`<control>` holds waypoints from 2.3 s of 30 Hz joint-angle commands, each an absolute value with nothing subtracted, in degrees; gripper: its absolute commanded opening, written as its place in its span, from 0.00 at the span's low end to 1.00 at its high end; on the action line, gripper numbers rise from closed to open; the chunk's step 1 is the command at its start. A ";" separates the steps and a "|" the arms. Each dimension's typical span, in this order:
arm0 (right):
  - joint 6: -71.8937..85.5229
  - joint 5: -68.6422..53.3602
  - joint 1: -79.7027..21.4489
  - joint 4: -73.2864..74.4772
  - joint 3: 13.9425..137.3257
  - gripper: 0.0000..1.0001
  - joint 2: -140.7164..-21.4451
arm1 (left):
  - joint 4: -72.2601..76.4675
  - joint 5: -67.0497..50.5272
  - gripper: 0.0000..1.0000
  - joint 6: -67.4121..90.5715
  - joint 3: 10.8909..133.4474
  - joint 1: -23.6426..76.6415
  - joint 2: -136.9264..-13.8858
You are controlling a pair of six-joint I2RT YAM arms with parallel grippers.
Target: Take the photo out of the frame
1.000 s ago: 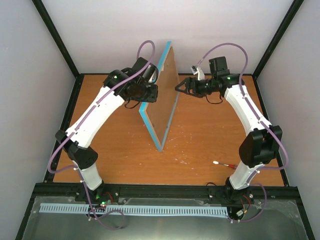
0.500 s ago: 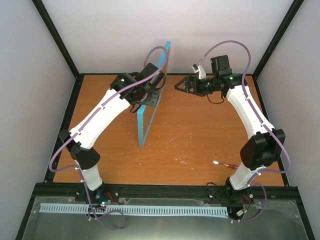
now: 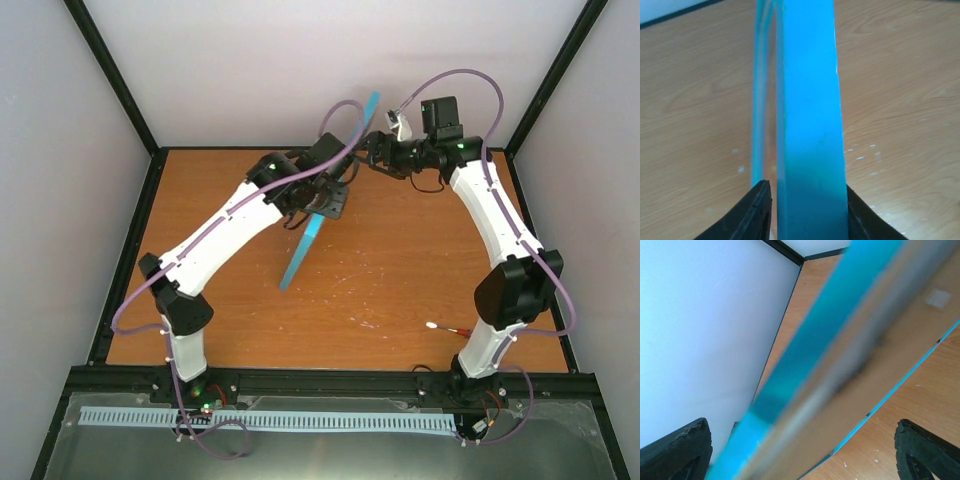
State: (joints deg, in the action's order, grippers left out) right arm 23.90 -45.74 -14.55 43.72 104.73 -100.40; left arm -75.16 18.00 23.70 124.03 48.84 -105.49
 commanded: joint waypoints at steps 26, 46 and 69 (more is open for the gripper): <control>23.39 -57.06 -7.70 28.95 81.08 0.43 -114.46 | -44.96 9.20 0.56 34.11 80.28 44.22 -83.00; 3.27 -37.94 -7.29 33.51 72.53 0.62 -104.95 | -17.47 -8.43 0.78 34.00 57.03 9.33 -90.61; 0.62 -35.74 -10.27 38.91 83.08 0.72 -119.67 | -18.82 -6.14 0.72 30.24 52.93 8.26 -97.35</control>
